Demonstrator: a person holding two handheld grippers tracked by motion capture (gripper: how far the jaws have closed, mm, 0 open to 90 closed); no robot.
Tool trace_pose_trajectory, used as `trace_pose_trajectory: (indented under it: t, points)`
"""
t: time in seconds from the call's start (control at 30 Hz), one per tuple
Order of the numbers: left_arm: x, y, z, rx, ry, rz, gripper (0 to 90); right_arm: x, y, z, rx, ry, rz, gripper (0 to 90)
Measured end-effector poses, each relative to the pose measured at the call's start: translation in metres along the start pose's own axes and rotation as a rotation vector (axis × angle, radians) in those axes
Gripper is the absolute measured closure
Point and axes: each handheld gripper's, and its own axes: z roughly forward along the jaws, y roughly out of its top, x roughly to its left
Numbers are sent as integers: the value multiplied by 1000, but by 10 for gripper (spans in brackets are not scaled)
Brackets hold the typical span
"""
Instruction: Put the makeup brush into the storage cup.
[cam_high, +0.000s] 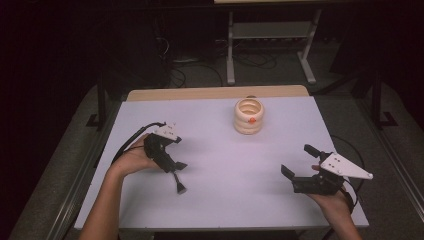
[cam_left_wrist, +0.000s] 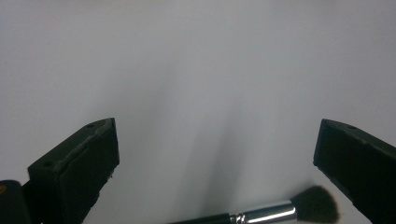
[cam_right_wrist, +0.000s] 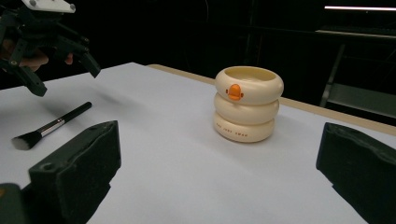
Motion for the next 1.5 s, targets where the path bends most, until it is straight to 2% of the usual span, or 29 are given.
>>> trace_pose_trajectory:
  t: [0.2,0.3,0.33,0.43,0.5,0.7,0.83,0.87,0.97,1.17,1.5]
  points:
    - [1,-4,3,93,8,23,0,0,0,0,2,0,3,0]
    - [0,-6,4,120,-2,29,0,0,0,0,2,0,1,0]
    - [0,-6,5,144,-8,34,0,0,0,0,2,0,2,0]
    - [-1,-8,6,169,-22,44,7,1,0,-1,2,0,2,0]
    - [-2,-8,6,185,-27,53,70,0,0,0,2,0,3,0]
    - [-3,-10,9,231,-45,68,77,0,0,-1,1,0,2,0]
    - [-2,-12,10,257,-49,78,81,0,0,0,-2,-1,-3,0]
    - [-3,-13,10,261,-55,70,82,0,0,0,-3,-2,-1,0]
    - [-2,-14,11,272,-58,78,131,0,0,-1,-3,-1,-2,0]
    - [-3,-16,16,313,-68,96,137,0,0,-1,-5,-3,-4,0]
    - [-3,-18,21,333,-90,133,156,0,0,-3,-7,-9,1,0]
